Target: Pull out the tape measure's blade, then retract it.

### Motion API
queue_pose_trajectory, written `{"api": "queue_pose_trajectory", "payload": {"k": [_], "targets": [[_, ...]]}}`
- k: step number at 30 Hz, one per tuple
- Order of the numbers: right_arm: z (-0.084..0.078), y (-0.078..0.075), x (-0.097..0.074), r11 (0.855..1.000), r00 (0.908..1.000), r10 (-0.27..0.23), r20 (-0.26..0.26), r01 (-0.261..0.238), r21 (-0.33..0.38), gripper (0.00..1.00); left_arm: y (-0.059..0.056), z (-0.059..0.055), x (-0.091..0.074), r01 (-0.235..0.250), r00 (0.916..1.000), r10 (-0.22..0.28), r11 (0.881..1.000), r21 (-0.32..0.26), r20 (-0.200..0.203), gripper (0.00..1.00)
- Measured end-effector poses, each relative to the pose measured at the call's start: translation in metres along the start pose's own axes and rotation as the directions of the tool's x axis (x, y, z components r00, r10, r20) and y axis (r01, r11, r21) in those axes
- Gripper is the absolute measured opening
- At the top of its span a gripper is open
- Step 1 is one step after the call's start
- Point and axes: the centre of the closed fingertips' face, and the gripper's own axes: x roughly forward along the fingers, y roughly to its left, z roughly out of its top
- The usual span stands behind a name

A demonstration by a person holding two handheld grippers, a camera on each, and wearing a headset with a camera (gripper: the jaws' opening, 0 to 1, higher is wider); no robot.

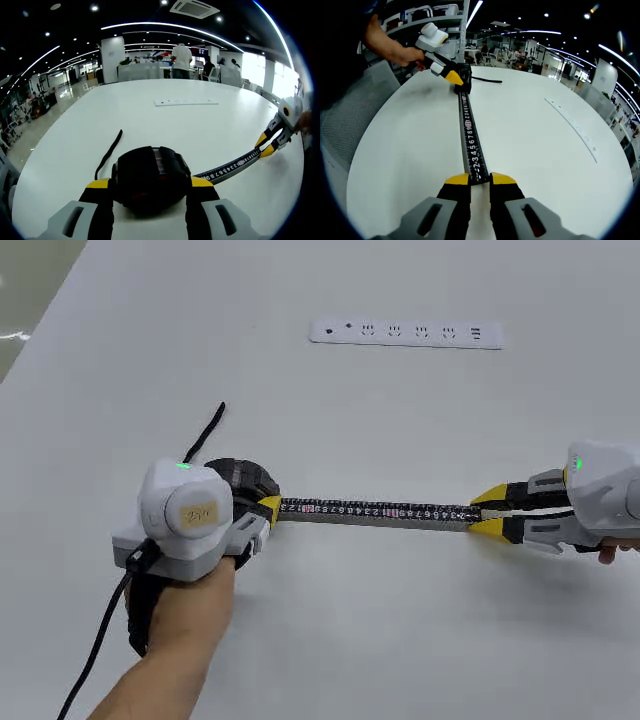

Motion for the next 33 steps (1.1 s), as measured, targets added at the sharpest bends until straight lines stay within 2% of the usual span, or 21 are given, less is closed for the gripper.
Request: {"api": "queue_pose_trajectory", "payload": {"k": [9,12,17,20,28,33], "targets": [[0.001,0.003,0.001,1.0,1.0,0.007,0.0,-0.007,0.001,0.12,-0.001,-0.001,0.001,0.005,1.0,-0.005,1.0,0.003,-0.008,0.57],[0.0,0.003,0.0,1.0,1.0,0.007,-0.001,-0.007,0.005,0.12,-0.001,-0.001,0.0,-0.011,0.9997,0.011,1.0,0.006,-0.021,0.57],[0.0,0.003,0.0,1.0,1.0,0.008,-0.004,-0.008,0.004,0.12,-0.008,0.011,-0.005,-0.019,0.9997,0.019,1.0,-0.024,0.014,0.65],[0.0,0.003,0.0,1.0,1.0,0.009,-0.004,-0.009,0.006,0.12,-0.005,0.012,-0.001,-0.037,0.9992,0.038,0.997,-0.065,0.01,0.65],[0.0,0.004,0.0,1.0,0.9999,0.009,-0.005,-0.009,0.006,0.13,0.002,0.006,0.005,-0.074,0.9972,0.072,0.99,-0.123,-0.021,0.65],[0.0,0.004,0.0,1.0,0.9999,0.009,-0.007,-0.009,0.008,0.13,0.0,0.003,0.009,-0.065,0.9974,0.059,0.986,-0.153,-0.042,0.64]]}}
